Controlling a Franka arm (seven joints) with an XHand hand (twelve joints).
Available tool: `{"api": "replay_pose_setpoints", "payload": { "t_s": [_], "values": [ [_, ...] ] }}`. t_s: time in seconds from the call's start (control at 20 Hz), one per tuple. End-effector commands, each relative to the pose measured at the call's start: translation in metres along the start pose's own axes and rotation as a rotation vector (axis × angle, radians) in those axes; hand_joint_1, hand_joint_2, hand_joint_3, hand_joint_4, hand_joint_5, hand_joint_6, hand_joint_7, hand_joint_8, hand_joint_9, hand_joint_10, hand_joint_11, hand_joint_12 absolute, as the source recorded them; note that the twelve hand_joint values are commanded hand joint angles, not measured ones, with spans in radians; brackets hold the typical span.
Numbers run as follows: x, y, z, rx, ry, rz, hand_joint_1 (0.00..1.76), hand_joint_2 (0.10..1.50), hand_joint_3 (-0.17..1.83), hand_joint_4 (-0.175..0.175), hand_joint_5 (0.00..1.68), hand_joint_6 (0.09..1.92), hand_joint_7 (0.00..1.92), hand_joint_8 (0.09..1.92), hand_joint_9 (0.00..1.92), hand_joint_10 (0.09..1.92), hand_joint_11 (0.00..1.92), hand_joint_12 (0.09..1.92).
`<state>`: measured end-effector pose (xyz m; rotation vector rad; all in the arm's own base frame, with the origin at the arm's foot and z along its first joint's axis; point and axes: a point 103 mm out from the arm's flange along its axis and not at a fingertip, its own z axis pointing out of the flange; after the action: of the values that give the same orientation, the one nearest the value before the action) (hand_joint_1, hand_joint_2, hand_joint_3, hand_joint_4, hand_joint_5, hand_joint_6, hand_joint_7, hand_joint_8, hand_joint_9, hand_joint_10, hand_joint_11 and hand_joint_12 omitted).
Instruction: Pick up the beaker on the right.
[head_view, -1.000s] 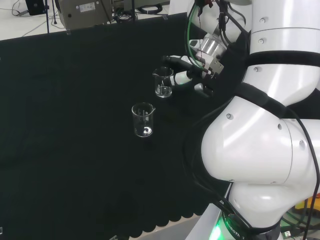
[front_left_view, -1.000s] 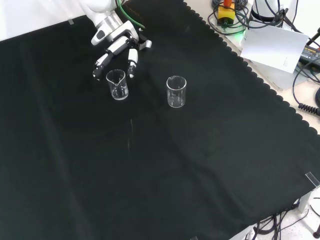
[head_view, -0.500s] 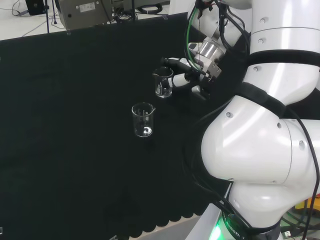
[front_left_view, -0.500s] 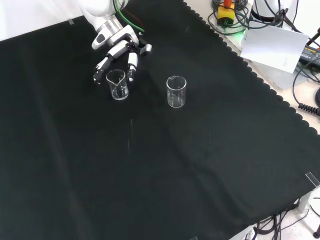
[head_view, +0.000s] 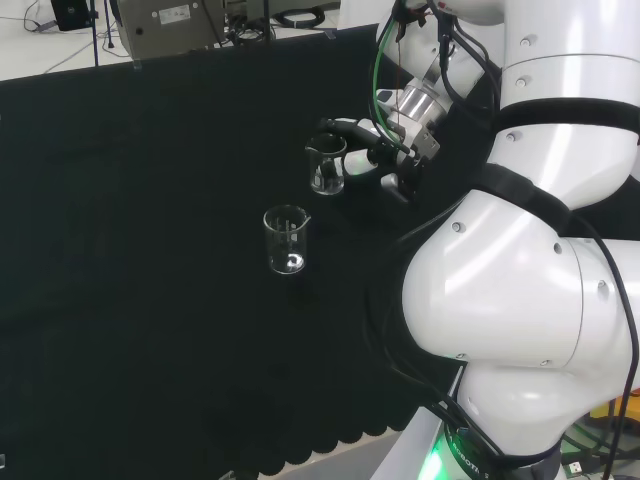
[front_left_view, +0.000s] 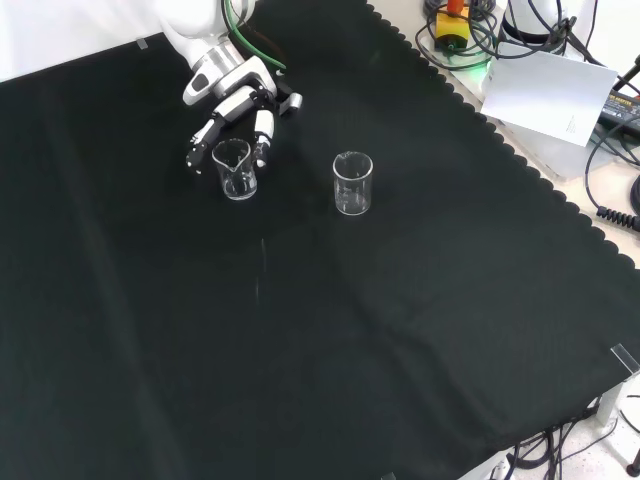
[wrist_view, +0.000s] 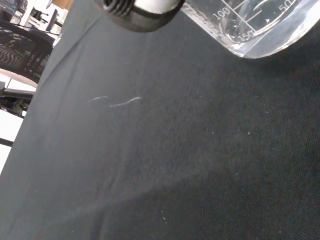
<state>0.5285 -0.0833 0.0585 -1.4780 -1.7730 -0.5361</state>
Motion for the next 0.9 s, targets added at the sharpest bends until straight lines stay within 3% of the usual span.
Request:
{"api": "replay_pose_setpoints", "payload": {
  "t_s": [0.05,0.7,0.8,0.9],
  "values": [
    [-0.0008,0.0036,0.0067,0.001,0.034,-0.018,0.99,0.91,-0.17,0.001,0.40,0.09,0.22,0.68,0.32,0.60,0.00,1.29],
    [0.0024,0.0092,0.0087,-0.031,0.076,-0.050,0.99,0.90,-0.17,-0.001,0.48,0.10,0.27,0.71,0.38,0.60,0.00,1.33],
    [0.0028,0.0100,0.0100,-0.029,0.076,-0.053,0.99,0.90,-0.17,-0.003,0.48,0.23,0.29,0.71,0.40,0.57,0.00,1.34],
    [0.0020,0.0102,0.0118,-0.032,0.080,-0.049,1.00,0.90,-0.17,-0.004,0.41,0.56,0.30,0.71,0.43,0.55,0.01,1.35]
  ]
}}
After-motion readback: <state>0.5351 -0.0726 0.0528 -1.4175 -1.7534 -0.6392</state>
